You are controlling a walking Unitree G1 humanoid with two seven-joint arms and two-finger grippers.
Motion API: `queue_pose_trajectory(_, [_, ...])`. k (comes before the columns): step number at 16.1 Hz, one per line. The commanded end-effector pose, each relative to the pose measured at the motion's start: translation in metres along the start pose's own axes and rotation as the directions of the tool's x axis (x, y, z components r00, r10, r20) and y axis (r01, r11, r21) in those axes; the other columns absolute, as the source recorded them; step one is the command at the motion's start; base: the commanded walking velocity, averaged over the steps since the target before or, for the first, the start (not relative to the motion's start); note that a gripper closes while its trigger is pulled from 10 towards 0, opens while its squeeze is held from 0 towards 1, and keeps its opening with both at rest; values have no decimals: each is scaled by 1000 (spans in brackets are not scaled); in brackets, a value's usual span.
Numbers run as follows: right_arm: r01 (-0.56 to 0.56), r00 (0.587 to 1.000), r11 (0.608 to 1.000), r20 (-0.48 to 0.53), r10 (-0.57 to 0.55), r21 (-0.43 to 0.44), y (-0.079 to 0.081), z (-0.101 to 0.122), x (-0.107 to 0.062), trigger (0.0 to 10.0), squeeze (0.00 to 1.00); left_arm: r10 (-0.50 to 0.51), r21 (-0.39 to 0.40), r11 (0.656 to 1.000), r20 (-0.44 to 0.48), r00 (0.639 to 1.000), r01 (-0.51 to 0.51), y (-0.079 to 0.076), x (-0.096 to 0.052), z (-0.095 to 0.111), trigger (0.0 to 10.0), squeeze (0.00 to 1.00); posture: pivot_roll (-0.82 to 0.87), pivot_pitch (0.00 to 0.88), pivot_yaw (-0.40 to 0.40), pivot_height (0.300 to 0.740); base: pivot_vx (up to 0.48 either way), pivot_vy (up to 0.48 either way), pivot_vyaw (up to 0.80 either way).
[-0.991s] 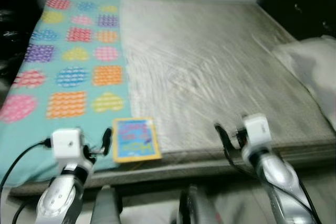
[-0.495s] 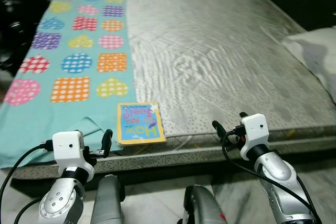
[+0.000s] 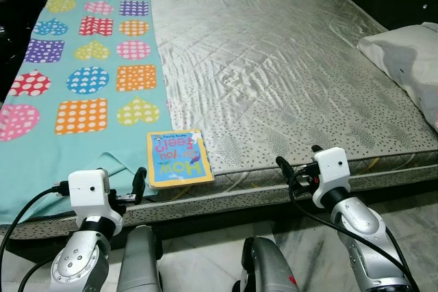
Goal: Clean up the room
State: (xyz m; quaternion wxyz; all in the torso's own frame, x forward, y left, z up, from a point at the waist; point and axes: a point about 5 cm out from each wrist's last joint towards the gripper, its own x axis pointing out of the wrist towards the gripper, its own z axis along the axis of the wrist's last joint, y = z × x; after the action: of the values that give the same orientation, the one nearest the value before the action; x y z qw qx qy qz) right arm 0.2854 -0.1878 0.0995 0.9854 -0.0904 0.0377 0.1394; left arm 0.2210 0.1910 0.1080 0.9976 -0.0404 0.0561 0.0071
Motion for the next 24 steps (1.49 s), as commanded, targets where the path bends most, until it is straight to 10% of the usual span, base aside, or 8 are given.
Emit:
queue_pose_trajectory(1, [-4,1000,1000,-9,4,-8,-1,-2,-1,10000,0,3,5,1000,-8,1000,-3,0,0,-1,10000,0,-41,167,-100,587,0,0,0])
queue_pose_trajectory(24, [-14,1000,1000,-17,14,-13,0,-5,-1,10000,0,-48,-7,999,19,999,48,-4,3,1,10000,0,-44,145,-95,587,36,0,81])
